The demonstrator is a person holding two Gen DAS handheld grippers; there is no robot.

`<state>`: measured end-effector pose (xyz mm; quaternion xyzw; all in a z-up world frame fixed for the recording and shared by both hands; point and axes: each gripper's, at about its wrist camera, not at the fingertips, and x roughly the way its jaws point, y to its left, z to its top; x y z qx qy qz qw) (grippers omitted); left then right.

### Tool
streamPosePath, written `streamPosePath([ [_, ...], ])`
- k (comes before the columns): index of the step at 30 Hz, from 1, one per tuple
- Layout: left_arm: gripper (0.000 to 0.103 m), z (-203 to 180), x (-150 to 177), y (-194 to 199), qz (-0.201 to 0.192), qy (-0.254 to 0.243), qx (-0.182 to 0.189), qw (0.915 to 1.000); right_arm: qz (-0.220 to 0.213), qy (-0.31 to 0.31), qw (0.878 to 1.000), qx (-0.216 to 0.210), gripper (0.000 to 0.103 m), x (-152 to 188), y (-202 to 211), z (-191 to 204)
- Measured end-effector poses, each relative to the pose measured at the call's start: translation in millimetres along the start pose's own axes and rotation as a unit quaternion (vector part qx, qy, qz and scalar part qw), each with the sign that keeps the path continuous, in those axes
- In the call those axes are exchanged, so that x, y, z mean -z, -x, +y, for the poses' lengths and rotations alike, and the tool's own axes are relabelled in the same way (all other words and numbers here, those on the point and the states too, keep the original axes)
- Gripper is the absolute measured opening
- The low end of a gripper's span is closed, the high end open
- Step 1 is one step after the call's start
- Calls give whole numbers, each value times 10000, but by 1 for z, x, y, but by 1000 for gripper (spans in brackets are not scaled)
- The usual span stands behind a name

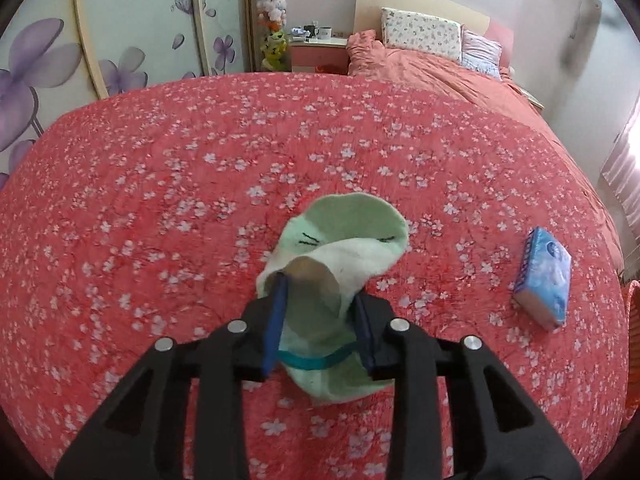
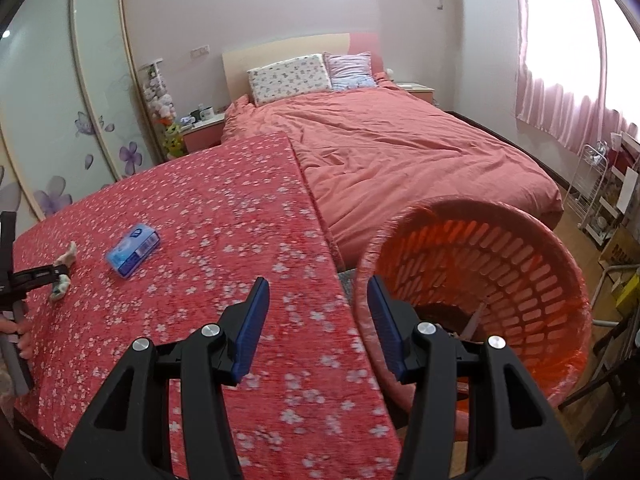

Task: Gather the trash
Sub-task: 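Grasp the light green sock with the left tool while the right tool approaches the tissue pack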

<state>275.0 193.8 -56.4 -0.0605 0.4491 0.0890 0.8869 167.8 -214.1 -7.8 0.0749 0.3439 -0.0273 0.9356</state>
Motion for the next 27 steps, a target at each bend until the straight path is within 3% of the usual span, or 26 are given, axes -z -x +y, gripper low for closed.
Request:
streamPosePath([
  [5, 33, -7, 1, -4, -174, -237, -193, 9994, 26, 146, 9998, -154, 52, -4, -3, 23],
  [9, 33, -6, 4, -4, -176, -166, -122, 9996, 77, 314, 9991, -267, 57, -5, -11, 49],
  [22, 36, -1, 4, -5, -166, -109, -36, 9998, 644, 122, 9951, -741, 57, -2, -72, 156],
  [27, 39, 0, 4, -6, -164, -93, 67, 9998, 865, 205, 9938, -671, 57, -3, -91, 183],
])
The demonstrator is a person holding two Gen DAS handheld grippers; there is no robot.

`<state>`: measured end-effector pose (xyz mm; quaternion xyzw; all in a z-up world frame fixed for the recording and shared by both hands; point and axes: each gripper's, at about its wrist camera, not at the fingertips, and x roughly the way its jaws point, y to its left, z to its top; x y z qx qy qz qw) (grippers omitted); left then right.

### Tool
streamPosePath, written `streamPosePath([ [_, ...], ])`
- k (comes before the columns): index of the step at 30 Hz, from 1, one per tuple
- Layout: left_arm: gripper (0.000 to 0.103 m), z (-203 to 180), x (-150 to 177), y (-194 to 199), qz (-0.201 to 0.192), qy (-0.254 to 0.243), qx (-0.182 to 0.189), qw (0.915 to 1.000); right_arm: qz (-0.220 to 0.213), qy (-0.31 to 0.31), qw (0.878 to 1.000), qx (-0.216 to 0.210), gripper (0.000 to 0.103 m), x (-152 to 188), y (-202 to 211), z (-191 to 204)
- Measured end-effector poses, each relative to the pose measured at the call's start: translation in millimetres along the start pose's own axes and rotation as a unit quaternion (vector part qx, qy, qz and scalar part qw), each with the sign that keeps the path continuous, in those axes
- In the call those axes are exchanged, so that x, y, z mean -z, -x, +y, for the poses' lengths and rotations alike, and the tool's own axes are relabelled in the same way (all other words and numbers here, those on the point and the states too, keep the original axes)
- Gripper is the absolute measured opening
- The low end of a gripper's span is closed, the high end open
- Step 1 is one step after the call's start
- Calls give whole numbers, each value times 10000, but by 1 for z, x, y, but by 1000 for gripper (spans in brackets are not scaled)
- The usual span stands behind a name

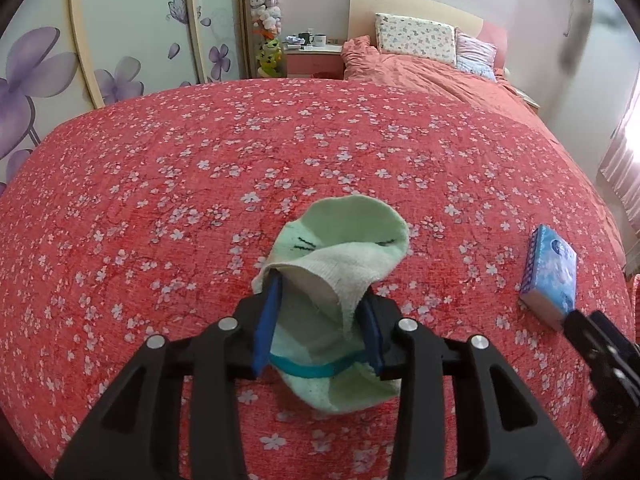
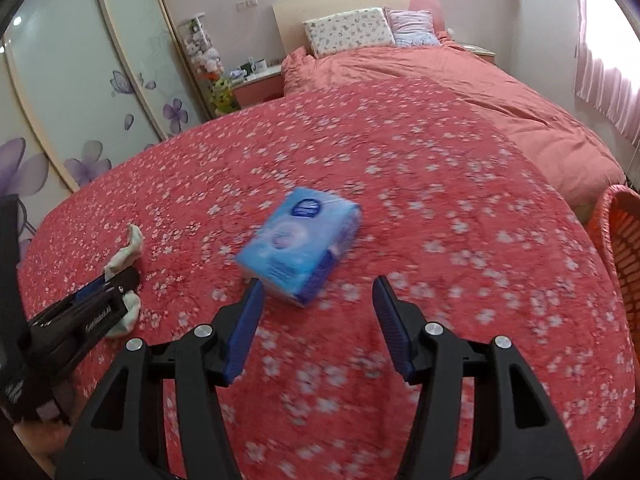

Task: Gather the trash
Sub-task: 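Grasp the light green sock with the left tool while the right tool approaches the tissue pack, then close the right tool on the blue Vinda tissue pack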

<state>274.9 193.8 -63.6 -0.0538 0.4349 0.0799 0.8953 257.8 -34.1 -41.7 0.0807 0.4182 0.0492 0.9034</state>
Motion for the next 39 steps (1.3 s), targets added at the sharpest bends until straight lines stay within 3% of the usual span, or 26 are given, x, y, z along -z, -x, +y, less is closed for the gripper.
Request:
streamPosePath([
  [4, 41, 4, 1, 1, -15, 80, 156, 9998, -14, 218, 9972, 711, 56, -2, -4, 2],
  [5, 42, 5, 1, 1, -19, 103, 195, 9998, -24, 107, 9949, 1007, 53, -4, -5, -4],
  [7, 42, 8, 1, 1, -22, 125, 241, 9996, -78, -236, 9926, 1190, 52, -9, -4, -15],
  [10, 43, 10, 1, 2, -29, 162, 301, 9994, -176, -642, 9953, 701, 55, -14, 5, -28],
  [13, 43, 10, 1, 2, -26, 152, 299, 9994, -288, -481, 9974, 457, 69, -19, 5, -20],
  [15, 44, 10, 1, 2, -21, 121, 267, 9996, -266, -323, 9986, 336, 72, -23, -2, -11],
  [22, 44, 7, 2, 2, -15, 94, 240, 9997, 80, -38, 9989, 469, 72, -33, -31, 5],
  [28, 44, 7, 2, 2, -18, 108, 255, 9996, 260, 263, 9957, 848, 77, -34, -40, 16],
  [34, 44, 7, 1, 1, -29, 161, 322, 9993, 313, 241, 9961, 784, 86, -33, -41, 13],
  [39, 44, 8, 1, 1, -31, 170, 331, 9993, 315, 230, 9964, 746, 87, -34, -44, 11],
])
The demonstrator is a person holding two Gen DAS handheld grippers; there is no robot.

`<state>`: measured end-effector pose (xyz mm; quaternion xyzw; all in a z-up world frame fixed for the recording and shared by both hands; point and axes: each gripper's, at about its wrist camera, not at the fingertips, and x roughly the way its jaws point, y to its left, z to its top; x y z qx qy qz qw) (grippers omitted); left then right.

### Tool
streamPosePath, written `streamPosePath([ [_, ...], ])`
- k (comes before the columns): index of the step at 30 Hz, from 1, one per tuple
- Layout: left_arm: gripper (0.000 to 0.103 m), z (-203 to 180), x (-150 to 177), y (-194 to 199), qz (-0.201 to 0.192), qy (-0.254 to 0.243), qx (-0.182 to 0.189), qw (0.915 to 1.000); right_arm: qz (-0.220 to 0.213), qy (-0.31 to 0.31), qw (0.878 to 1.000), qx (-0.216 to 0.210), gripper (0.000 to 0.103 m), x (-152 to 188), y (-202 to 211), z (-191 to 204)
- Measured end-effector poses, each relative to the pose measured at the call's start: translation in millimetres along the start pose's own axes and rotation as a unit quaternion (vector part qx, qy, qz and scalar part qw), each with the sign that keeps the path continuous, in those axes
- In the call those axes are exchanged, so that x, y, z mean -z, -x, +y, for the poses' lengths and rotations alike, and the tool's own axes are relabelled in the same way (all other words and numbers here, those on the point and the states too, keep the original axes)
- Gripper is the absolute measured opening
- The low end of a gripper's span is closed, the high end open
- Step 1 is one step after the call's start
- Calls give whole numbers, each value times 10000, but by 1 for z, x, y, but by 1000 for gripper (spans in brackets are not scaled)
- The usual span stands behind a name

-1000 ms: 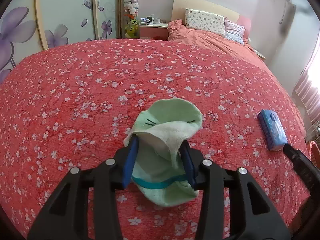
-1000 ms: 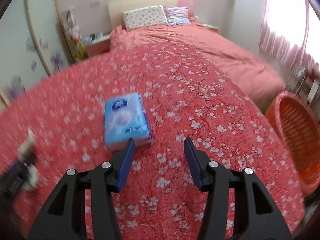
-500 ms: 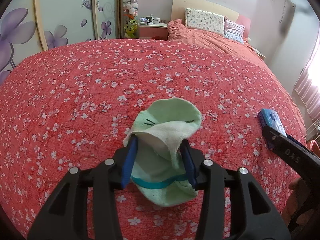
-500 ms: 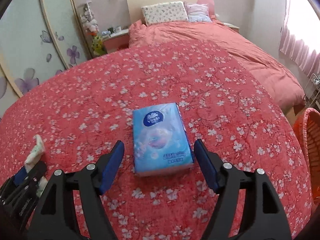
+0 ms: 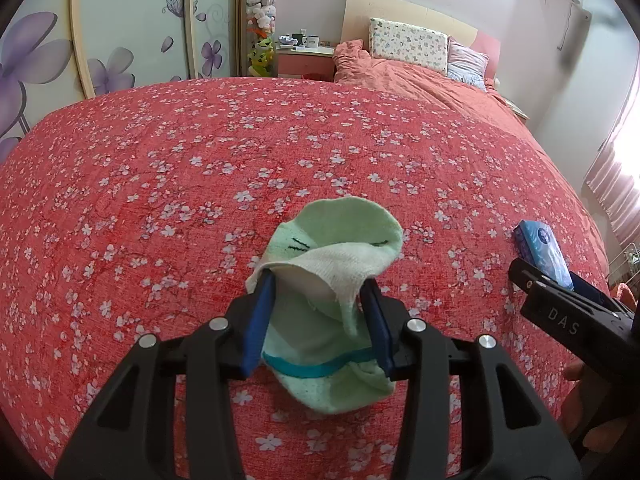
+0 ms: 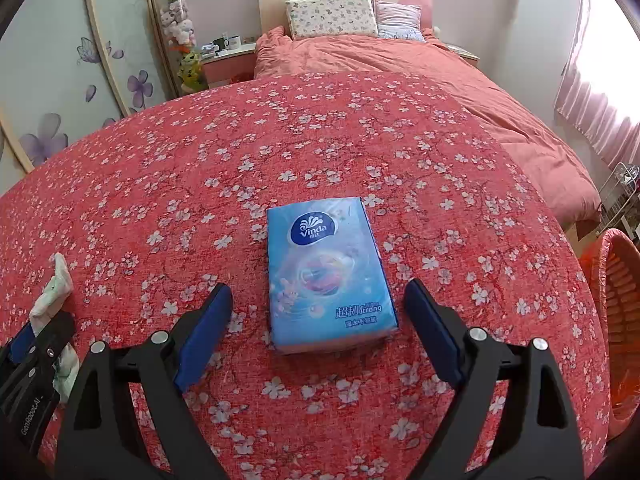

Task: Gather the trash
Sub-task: 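Close the right tool on the blue Vinda tissue pack, then carry sock and tissue pack over the orange basket and open both tools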

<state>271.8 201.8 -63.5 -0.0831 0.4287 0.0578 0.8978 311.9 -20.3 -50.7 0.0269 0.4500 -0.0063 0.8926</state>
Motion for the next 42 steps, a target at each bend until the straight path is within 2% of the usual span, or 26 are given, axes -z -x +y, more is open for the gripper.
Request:
streamPosePath([
  [3, 44, 1, 0, 0, 3, -37, -35, 10000, -19, -2, 10000, 13, 85, -3, -4, 0],
  [5, 49, -1, 0, 0, 13, -142, -63, 9999, -72, -41, 10000, 20, 76, -5, -4, -3],
  [9, 49, -6, -1, -1, 28, -283, -142, 9995, -121, -108, 9999, -1, 68, -8, -4, -8],
  [12, 48, -7, -1, -1, 25, -328, -150, 9993, -162, -117, 9998, -38, 57, -8, -3, -11],
  [13, 45, -7, -1, -1, 19, -329, -159, 9993, -161, -92, 9998, -44, 56, -7, -3, -11],
  [15, 35, -5, 0, 0, -3, -311, -163, 9994, -173, -64, 9998, -76, 55, -7, -2, -11],
  [17, 21, -3, 1, 2, -6, -269, -93, 9996, -182, -58, 9997, -171, 54, -4, 0, -13],
  [20, 15, 1, 0, 4, 20, -200, 68, 9998, -173, -70, 9994, -285, 53, 0, 3, -15],
  [24, 16, 3, 0, 4, 63, -141, 104, 9998, -139, -55, 9993, -336, 54, 4, 5, -19],
  [26, 30, 1, -1, 4, 68, -159, 67, 9998, -153, 24, 9994, -300, 55, 4, 5, -16],
  [29, 32, -4, -3, 0, 53, -205, -49, 9998, -167, 92, 9995, -263, 56, 6, 4, -15],
  [30, 30, -6, -4, -1, 39, -234, -58, 9997, -181, 115, 9994, -258, 56, 6, 4, -14],
  [31, 15, -7, -4, -1, 29, -239, -43, 9997, -190, 143, 9994, -266, 54, 7, 4, -14],
  [32, 10, -6, -5, -1, 42, -227, 14, 9997, -192, 160, 9991, -351, 53, 8, 6, -15],
  [37, 5, 1, -9, 18, -182, -147, 327, 9992, -376, 9, 9971, -667, 51, 10, 24, -31],
  [42, 5, -9, -12, 48, -460, -307, 332, 9979, -695, -91, 9941, -830, 51, 15, 55, -50],
])
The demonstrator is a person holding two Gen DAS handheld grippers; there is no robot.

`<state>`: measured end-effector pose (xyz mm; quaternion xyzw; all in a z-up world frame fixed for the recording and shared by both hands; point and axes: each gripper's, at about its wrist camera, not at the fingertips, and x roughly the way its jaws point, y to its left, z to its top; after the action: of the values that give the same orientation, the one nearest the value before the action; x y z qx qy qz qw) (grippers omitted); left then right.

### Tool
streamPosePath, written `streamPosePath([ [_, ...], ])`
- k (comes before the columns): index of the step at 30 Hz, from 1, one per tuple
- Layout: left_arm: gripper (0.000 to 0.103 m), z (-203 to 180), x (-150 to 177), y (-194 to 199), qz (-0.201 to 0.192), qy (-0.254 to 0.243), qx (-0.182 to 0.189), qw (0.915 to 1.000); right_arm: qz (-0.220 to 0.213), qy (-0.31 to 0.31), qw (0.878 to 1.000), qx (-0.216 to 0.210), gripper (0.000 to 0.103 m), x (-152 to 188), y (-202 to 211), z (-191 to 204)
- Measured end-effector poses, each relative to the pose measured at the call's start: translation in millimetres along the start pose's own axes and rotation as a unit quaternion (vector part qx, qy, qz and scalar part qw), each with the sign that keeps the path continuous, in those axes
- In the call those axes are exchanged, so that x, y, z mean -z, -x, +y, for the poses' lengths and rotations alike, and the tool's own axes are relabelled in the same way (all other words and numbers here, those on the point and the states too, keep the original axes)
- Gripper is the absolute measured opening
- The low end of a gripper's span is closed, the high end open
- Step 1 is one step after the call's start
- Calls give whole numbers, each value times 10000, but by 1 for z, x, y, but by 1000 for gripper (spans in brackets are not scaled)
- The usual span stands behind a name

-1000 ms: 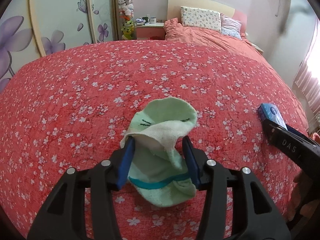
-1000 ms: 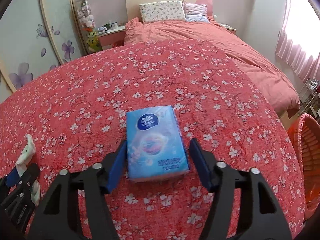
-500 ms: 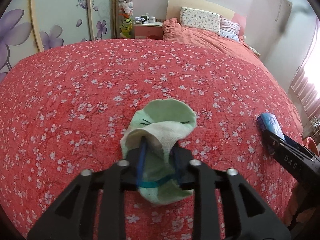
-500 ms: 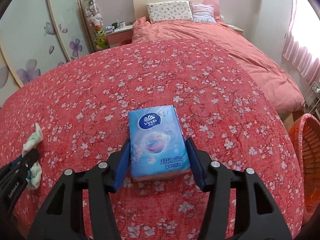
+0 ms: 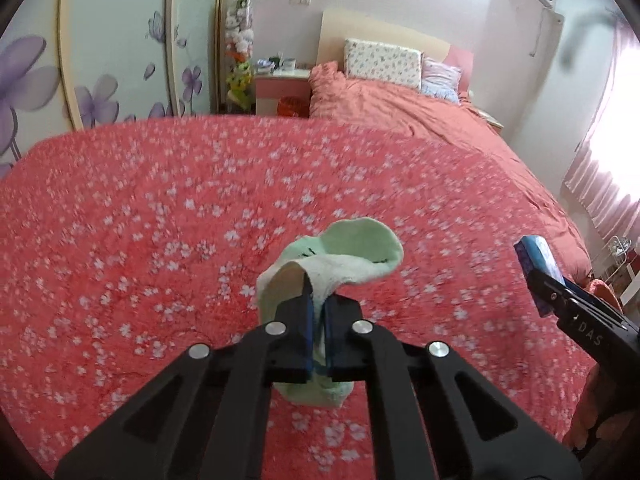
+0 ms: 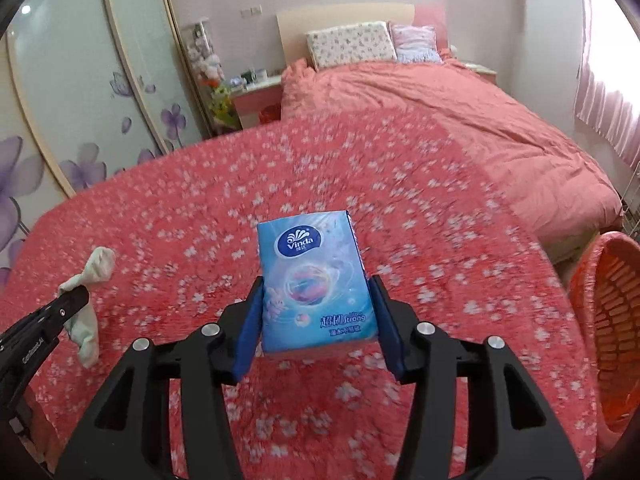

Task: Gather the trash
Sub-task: 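Carry sock and tissue pack over the orange basket and open both tools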

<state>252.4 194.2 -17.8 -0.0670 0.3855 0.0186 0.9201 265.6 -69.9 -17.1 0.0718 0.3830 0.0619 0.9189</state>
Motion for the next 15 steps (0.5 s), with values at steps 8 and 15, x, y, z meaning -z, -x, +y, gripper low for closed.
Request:
streamPosePath([
  [8, 5, -44, -10, 48, -378, -281, 265, 9985, -639, 11, 9980, -1, 51, 1, 59, -27],
  [15, 5, -93, -13, 84, -602, -491, 736, 9943, -1129, -242, 9933, 6, 51, 1, 111, -67],
])
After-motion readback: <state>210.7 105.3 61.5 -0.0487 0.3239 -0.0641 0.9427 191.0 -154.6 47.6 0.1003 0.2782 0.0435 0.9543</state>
